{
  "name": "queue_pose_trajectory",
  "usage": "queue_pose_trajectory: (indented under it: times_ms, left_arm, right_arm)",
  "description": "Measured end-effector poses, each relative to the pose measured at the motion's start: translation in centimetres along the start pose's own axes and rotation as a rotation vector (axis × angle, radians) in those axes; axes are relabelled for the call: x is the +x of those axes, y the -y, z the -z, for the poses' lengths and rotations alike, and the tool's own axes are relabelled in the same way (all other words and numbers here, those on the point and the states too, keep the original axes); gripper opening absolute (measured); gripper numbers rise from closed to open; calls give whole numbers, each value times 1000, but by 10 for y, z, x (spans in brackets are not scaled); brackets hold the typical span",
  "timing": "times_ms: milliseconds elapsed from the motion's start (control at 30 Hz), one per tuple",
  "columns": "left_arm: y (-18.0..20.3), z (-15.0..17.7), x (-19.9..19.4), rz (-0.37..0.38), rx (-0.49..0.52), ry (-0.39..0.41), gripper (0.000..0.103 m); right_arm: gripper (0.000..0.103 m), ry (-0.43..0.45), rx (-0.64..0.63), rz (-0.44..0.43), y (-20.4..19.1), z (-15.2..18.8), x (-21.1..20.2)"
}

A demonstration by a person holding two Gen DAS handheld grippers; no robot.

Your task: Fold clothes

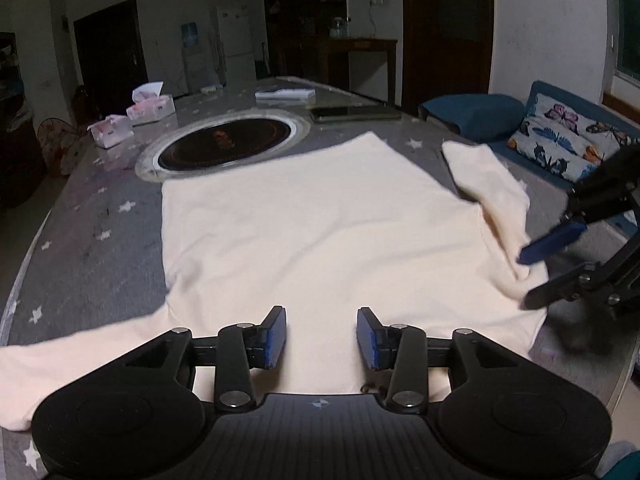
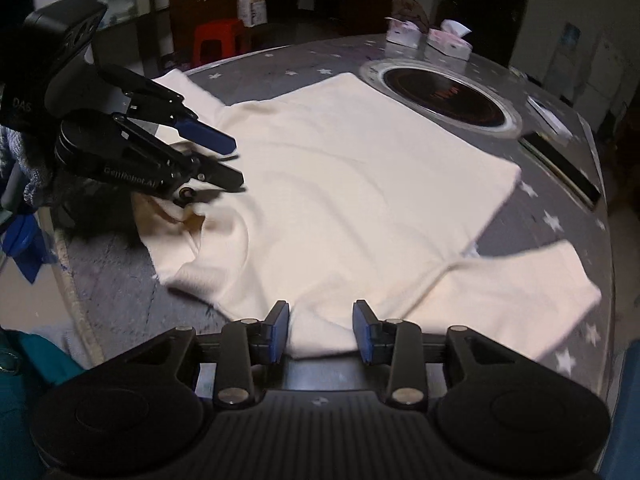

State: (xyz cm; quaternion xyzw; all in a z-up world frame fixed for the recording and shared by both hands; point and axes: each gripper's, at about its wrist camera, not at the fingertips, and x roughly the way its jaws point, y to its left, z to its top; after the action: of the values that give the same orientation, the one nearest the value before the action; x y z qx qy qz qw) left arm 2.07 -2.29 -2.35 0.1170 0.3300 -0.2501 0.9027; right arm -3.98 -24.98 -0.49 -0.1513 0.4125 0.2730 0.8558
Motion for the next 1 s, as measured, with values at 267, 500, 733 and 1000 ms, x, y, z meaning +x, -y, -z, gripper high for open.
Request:
queue_pose_trajectory:
  times_ms: [267, 500, 733, 1000]
  left_arm:
    - [30, -13, 4, 128, -1, 25, 45]
    - [61, -13, 12, 220, 28, 11, 45]
    - [72, -13, 20, 250, 35, -9, 44]
    - [78, -12, 22, 262, 41, -22, 45]
  right_arm:
    - [39, 68, 225, 87, 59, -8, -17]
    - [38, 87, 448, 267, 140, -24, 10]
    - [38, 81, 554, 305, 181, -34, 51]
    - [3, 70, 476, 390, 174, -42, 67]
